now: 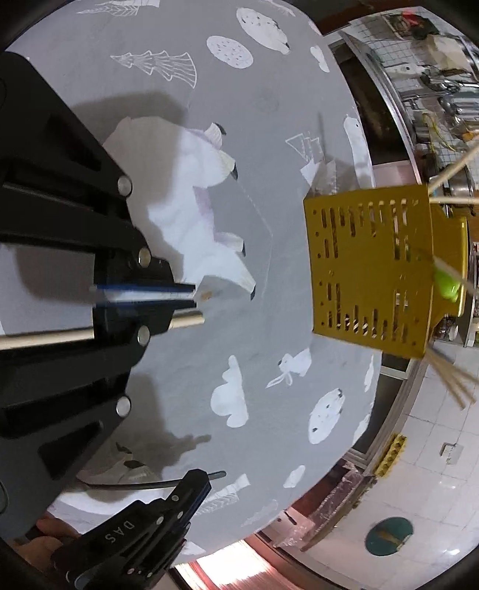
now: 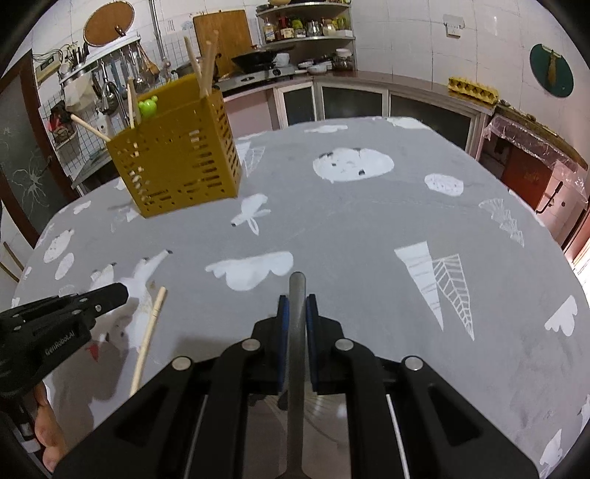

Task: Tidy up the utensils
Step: 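Grasp a wooden chopstick with the left tool while the right tool holds the dark chopstick, then lift the wooden chopstick toward the yellow basket with the left tool while the right tool carries its chopstick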

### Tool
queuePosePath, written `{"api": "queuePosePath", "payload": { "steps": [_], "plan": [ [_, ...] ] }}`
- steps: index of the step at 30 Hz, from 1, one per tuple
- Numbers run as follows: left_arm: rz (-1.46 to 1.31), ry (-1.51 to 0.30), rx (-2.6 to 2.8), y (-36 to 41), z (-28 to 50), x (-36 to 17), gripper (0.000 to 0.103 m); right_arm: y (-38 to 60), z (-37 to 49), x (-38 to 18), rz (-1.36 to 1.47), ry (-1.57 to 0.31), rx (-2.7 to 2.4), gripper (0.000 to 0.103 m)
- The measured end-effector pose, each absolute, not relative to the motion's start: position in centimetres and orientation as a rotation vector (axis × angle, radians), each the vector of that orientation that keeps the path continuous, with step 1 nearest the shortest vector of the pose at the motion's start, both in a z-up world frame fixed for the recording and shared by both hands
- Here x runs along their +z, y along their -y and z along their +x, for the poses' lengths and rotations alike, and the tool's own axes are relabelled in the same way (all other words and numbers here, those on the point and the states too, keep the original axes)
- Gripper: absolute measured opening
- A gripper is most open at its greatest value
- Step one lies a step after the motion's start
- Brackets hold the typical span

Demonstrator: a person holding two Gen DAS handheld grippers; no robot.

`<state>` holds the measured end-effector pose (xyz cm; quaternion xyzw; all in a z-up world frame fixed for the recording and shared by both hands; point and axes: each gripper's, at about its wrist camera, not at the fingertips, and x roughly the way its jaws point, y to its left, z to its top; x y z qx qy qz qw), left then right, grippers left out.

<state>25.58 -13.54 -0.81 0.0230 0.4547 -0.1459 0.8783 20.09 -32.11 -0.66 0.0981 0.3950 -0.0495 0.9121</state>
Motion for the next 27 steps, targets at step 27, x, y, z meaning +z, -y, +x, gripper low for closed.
{"api": "queuePosePath", "payload": {
  "steps": [27],
  "plan": [
    [0.217,-0.896,-0.194,17.4,24.9,-4.0,0.020,34.5,20.3,-3.3,0.286,-0.833,-0.096,0.009]
  ]
}}
